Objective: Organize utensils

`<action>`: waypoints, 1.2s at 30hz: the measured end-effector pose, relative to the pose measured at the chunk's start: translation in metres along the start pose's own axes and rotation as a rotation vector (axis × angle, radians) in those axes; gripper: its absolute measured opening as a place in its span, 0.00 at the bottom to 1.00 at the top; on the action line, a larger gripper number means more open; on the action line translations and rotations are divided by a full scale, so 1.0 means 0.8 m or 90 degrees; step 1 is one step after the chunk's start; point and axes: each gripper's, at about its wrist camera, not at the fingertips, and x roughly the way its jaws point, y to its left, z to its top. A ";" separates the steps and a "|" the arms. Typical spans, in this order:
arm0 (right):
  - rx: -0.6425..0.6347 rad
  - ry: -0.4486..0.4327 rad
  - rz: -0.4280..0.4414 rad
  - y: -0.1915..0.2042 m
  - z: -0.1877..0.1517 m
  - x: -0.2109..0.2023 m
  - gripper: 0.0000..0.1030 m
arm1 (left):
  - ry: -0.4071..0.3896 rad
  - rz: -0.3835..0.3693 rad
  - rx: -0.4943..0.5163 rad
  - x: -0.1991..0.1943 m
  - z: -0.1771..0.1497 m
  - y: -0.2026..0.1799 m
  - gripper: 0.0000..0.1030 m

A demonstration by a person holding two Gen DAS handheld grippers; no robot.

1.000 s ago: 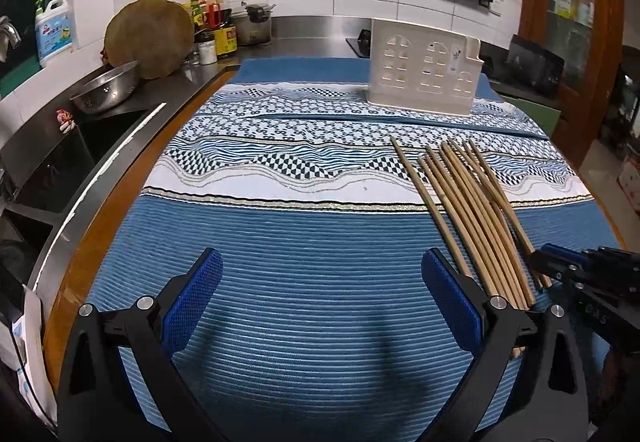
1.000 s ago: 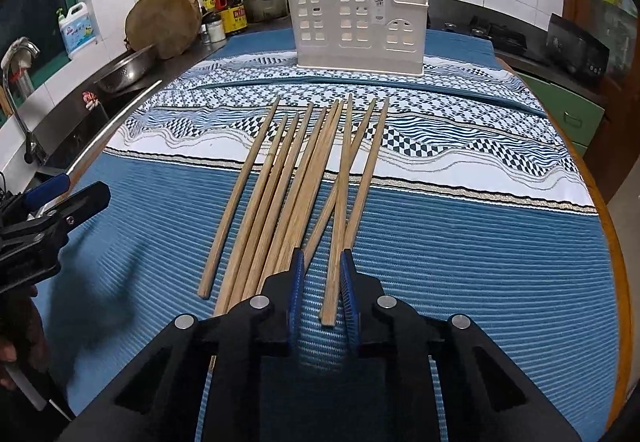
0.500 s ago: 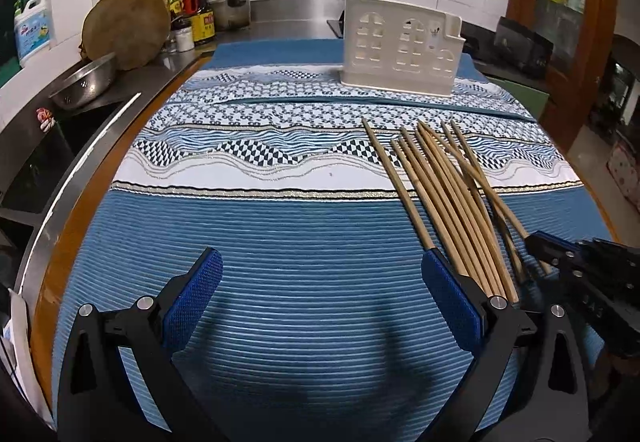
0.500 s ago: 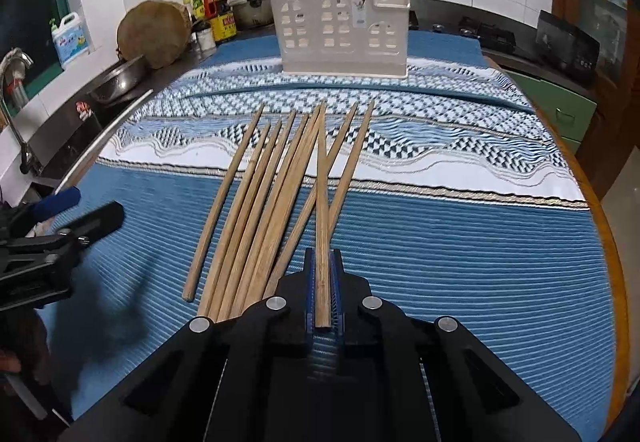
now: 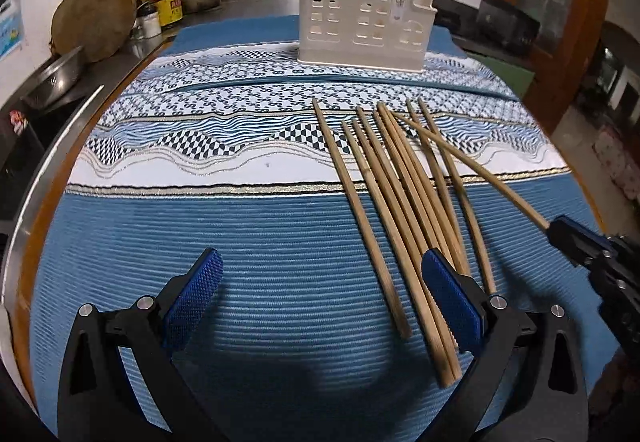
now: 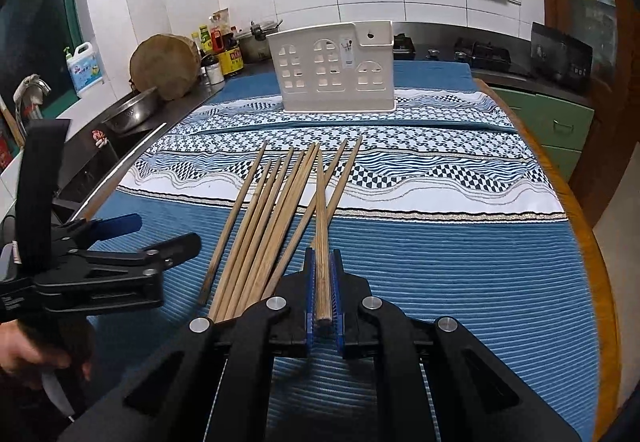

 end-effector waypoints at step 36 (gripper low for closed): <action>0.029 0.007 0.043 -0.026 -0.005 0.006 0.07 | 0.052 0.044 -0.002 0.042 0.013 -0.028 0.30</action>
